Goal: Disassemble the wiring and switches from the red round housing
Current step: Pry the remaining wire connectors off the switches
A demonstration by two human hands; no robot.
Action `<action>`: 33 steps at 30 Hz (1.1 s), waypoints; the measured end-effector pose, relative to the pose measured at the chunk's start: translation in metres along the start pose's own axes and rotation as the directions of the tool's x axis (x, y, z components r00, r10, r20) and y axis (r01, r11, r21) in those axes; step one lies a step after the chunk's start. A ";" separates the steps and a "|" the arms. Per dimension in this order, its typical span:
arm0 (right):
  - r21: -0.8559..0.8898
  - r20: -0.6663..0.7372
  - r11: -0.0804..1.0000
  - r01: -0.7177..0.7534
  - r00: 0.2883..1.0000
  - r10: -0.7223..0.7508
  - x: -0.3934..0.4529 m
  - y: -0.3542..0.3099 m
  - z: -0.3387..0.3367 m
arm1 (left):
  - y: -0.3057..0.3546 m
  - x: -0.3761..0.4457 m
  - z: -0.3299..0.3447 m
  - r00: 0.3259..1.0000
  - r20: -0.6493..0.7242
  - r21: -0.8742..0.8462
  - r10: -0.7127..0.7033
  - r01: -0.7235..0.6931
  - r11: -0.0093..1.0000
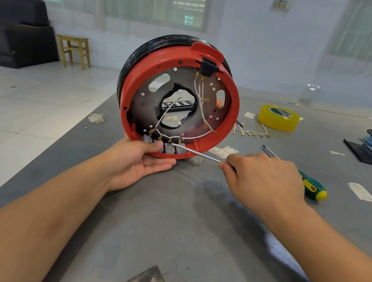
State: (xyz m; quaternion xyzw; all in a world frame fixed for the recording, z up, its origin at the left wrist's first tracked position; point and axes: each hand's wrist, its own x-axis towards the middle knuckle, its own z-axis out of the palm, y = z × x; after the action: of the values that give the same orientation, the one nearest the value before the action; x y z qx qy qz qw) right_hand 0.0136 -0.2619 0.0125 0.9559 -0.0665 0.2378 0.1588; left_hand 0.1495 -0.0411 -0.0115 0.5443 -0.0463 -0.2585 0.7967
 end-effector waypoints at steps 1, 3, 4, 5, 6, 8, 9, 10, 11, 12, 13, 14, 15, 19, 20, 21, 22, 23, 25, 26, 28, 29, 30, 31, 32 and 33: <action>-0.007 0.000 1.000 0.002 1.000 -0.002 0.000 0.000 0.001 | 0.000 0.000 0.000 1.000 -0.002 -0.001 0.000 0.000 1.000; -0.007 0.013 1.000 0.004 1.000 -0.004 -0.001 -0.001 0.002 | 0.000 0.000 0.000 1.000 -0.005 0.000 -0.001 0.001 1.000; -0.006 0.013 1.000 0.002 1.000 -0.001 -0.002 -0.001 0.003 | 0.000 0.000 0.000 1.000 -0.006 0.003 -0.002 0.002 1.000; -0.004 0.010 1.000 -0.004 1.000 0.004 -0.002 -0.001 0.003 | 0.000 0.000 0.000 1.000 -0.007 0.005 -0.003 0.003 1.000; 0.003 0.011 1.000 -0.012 1.000 0.012 -0.002 -0.001 0.004 | 0.000 0.000 0.000 1.000 -0.008 0.007 -0.005 0.005 1.000; 0.050 0.047 0.998 -0.037 0.998 0.035 -0.002 -0.001 0.005 | 0.000 0.000 0.000 1.000 -0.011 0.004 -0.009 0.009 1.000; 0.084 0.080 0.995 -0.055 0.996 0.048 -0.002 -0.001 0.006 | 0.000 0.000 0.000 1.000 -0.012 0.002 -0.011 0.011 1.000; 0.110 0.110 0.991 -0.072 0.992 0.060 -0.003 -0.001 0.006 | 0.000 -0.001 0.000 1.000 -0.010 0.003 -0.014 0.014 1.000; 0.123 0.126 0.989 -0.084 0.990 0.068 -0.003 -0.001 0.006 | 0.000 -0.001 0.000 1.000 -0.005 0.006 -0.018 0.018 1.000; 0.123 0.126 0.988 -0.089 0.989 0.074 -0.003 -0.001 0.006 | 0.000 -0.001 0.000 1.000 0.000 0.009 -0.021 0.021 1.000; 0.112 0.115 0.990 -0.091 0.990 0.078 -0.003 -0.001 0.006 | 0.000 -0.001 0.000 1.000 0.001 0.011 -0.023 0.023 1.000; 0.095 0.101 0.991 -0.090 0.992 0.081 -0.003 -0.002 0.005 | 0.000 -0.001 0.000 1.000 -0.003 0.010 -0.023 0.023 1.000; 0.077 0.089 0.993 -0.090 0.993 0.083 -0.003 -0.004 0.005 | 0.000 0.000 0.000 1.000 -0.009 0.009 -0.023 0.023 1.000; 0.022 0.059 0.996 -0.085 0.995 0.084 -0.005 -0.008 0.005 | 0.001 0.000 0.000 0.999 -0.017 0.015 -0.032 0.033 0.999; 0.009 0.043 0.997 -0.081 0.996 0.080 -0.006 -0.009 0.005 | 0.001 0.000 0.000 0.999 -0.017 0.017 -0.038 0.038 0.999; -0.002 0.026 0.997 -0.078 0.997 0.078 -0.007 -0.010 0.005 | 0.001 0.000 0.000 0.999 -0.017 0.018 -0.046 0.046 0.999; -0.011 0.012 0.997 -0.077 0.997 0.077 -0.007 -0.010 0.006 | 0.001 0.000 0.000 0.998 -0.016 0.014 -0.056 0.056 0.998; -0.019 0.003 0.997 -0.077 0.997 0.077 -0.008 -0.011 0.006 | 0.002 0.000 0.000 0.998 -0.017 0.007 -0.066 0.066 0.998; -0.032 -0.003 0.997 -0.074 0.997 0.074 -0.008 -0.013 0.006 | 0.002 0.000 0.000 0.997 -0.019 -0.007 -0.079 0.079 0.997; -0.039 -0.004 0.997 -0.072 0.997 0.072 -0.008 -0.013 0.007 | 0.002 0.001 0.000 0.997 -0.020 -0.010 -0.081 0.080 0.997; -0.051 -0.011 0.996 -0.072 0.997 0.071 -0.008 -0.013 0.007 | 0.002 0.001 -0.001 0.997 -0.016 -0.013 -0.081 0.081 0.997; -0.057 -0.017 0.996 -0.071 0.997 0.070 -0.008 -0.013 0.007 | 0.002 0.002 -0.001 0.997 -0.015 -0.013 -0.081 0.081 0.997; -0.064 -0.024 0.996 -0.068 0.997 0.067 -0.008 -0.014 0.008 | 0.002 0.002 -0.002 0.997 -0.014 -0.013 -0.082 0.082 0.997; -0.070 -0.030 0.995 -0.065 0.998 0.063 -0.008 -0.014 0.008 | 0.001 0.003 -0.002 0.996 -0.012 -0.014 -0.083 0.083 0.996; -0.073 -0.033 0.995 -0.062 0.998 0.060 -0.008 -0.015 0.008 | 0.001 0.003 -0.002 0.996 -0.010 -0.020 -0.085 0.084 0.996; -0.075 -0.033 0.995 -0.060 0.998 0.057 -0.008 -0.016 0.008 | 0.002 0.003 -0.003 0.996 -0.007 -0.031 -0.087 0.087 0.996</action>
State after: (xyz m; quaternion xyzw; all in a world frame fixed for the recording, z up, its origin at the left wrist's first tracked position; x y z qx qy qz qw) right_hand 0.0133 -0.2492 -0.0019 0.9431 -0.1010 0.2544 0.1889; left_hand 0.1539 -0.0393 -0.0118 0.5348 -0.0152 -0.2913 0.7930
